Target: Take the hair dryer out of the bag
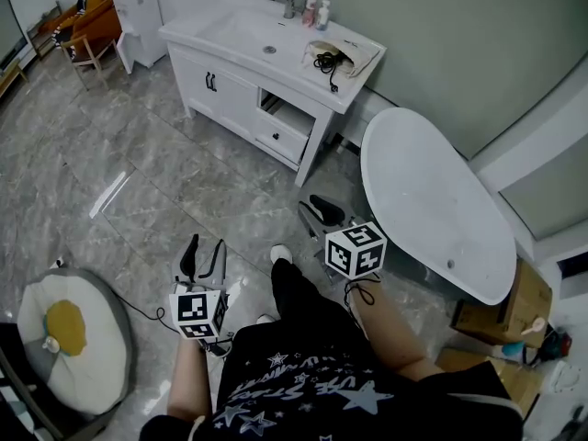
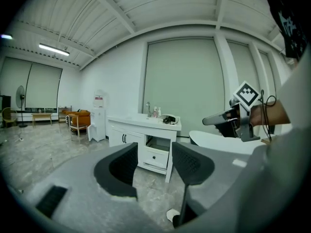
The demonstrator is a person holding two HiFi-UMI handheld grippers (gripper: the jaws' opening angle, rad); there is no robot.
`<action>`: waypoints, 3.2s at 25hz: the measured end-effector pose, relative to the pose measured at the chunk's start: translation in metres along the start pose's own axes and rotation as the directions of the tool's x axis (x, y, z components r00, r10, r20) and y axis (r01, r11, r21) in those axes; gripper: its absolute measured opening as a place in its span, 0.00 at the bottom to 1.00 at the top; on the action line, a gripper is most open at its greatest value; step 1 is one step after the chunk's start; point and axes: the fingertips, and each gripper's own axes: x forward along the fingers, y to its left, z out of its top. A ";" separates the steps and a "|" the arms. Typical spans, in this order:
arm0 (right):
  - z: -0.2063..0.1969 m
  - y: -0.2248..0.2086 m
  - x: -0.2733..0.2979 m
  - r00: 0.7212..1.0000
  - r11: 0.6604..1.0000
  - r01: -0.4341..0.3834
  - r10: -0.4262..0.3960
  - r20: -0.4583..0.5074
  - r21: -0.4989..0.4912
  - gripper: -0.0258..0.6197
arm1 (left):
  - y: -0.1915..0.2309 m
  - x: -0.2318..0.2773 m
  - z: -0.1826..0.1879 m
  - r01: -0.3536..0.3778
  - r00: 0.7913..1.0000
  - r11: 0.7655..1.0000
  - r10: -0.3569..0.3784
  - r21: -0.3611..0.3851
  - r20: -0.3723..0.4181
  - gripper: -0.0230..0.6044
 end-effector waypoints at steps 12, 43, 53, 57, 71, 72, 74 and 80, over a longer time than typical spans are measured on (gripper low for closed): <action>0.065 -0.095 0.138 0.999 0.997 -0.003 0.000 0.041 0.082 0.47 | 0.066 0.126 0.027 -0.072 0.997 0.997 0.071 -0.019 -0.042 0.53; 0.150 -0.364 0.245 0.955 0.902 0.265 -0.293 0.032 0.341 0.44 | 0.055 0.499 0.127 0.243 0.965 0.965 -0.230 0.098 -0.122 0.53; 0.177 -0.429 0.270 0.875 0.793 0.440 -0.485 -0.002 0.422 0.43 | 0.016 0.648 0.160 0.545 0.835 0.826 -0.521 0.141 -0.176 0.53; 0.183 -0.443 0.275 0.835 0.723 0.492 -0.549 -0.029 0.484 0.42 | -0.008 0.692 0.171 0.652 0.757 0.731 -0.618 0.202 -0.210 0.53; 0.181 -0.469 0.310 0.770 0.587 0.575 -0.624 -0.134 0.569 0.41 | -0.087 0.784 0.169 0.835 0.537 0.446 -0.786 0.321 -0.305 0.50; 0.181 -0.471 0.312 0.768 0.581 0.578 -0.625 -0.141 0.574 0.41 | -0.091 0.787 0.167 0.842 0.525 0.429 -0.791 0.327 -0.316 0.50; 0.181 -0.474 0.316 0.764 0.568 0.583 -0.627 -0.154 0.581 0.41 | -0.096 0.791 0.163 0.853 0.506 0.403 -0.795 0.333 -0.335 0.47; 0.178 -0.487 0.333 0.760 0.531 0.586 -0.621 -0.190 0.612 0.41 | -0.104 0.801 0.151 0.873 0.465 0.343 -0.802 0.347 -0.375 0.21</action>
